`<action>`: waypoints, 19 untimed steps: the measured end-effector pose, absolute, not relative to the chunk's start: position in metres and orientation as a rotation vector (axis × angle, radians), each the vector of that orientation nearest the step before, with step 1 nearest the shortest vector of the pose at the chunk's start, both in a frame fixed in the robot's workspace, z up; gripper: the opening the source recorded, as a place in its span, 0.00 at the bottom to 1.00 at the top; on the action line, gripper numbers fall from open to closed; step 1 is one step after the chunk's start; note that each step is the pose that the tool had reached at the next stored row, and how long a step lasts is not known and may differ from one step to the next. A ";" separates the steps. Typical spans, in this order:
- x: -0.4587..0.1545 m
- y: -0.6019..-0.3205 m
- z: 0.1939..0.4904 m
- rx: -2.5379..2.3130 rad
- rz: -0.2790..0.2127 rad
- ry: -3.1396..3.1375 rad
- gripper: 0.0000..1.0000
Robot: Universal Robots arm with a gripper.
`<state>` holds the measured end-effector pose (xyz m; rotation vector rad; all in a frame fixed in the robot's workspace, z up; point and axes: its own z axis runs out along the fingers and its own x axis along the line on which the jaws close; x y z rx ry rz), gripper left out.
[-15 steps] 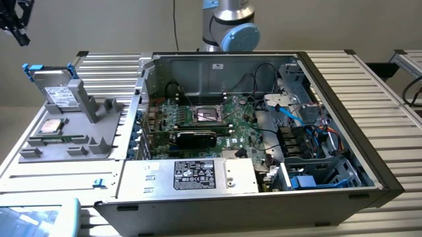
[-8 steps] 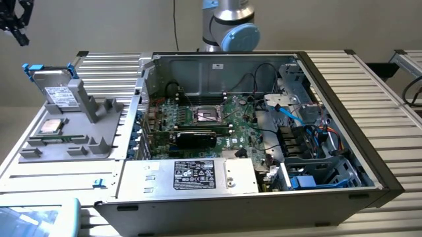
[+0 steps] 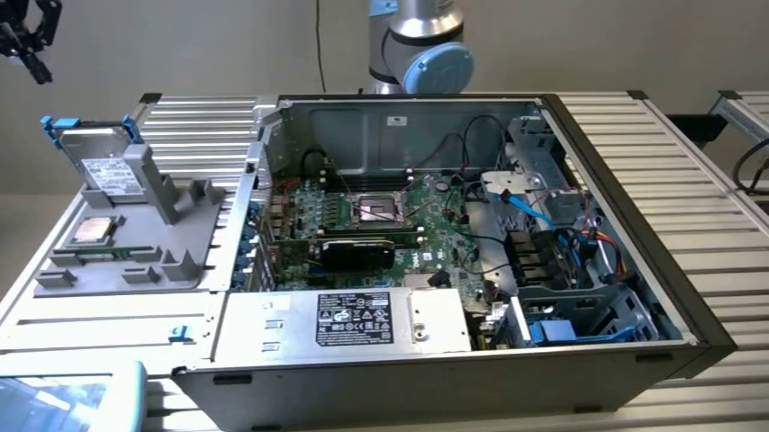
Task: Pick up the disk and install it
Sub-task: 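Pick up the disk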
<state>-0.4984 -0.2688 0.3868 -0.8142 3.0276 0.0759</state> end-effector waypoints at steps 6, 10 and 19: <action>-0.498 -0.269 0.387 -0.981 0.076 2.980 0.11; -0.498 -0.269 0.387 -1.088 0.077 2.945 0.11; -0.498 -0.269 0.386 -1.326 0.077 2.850 0.11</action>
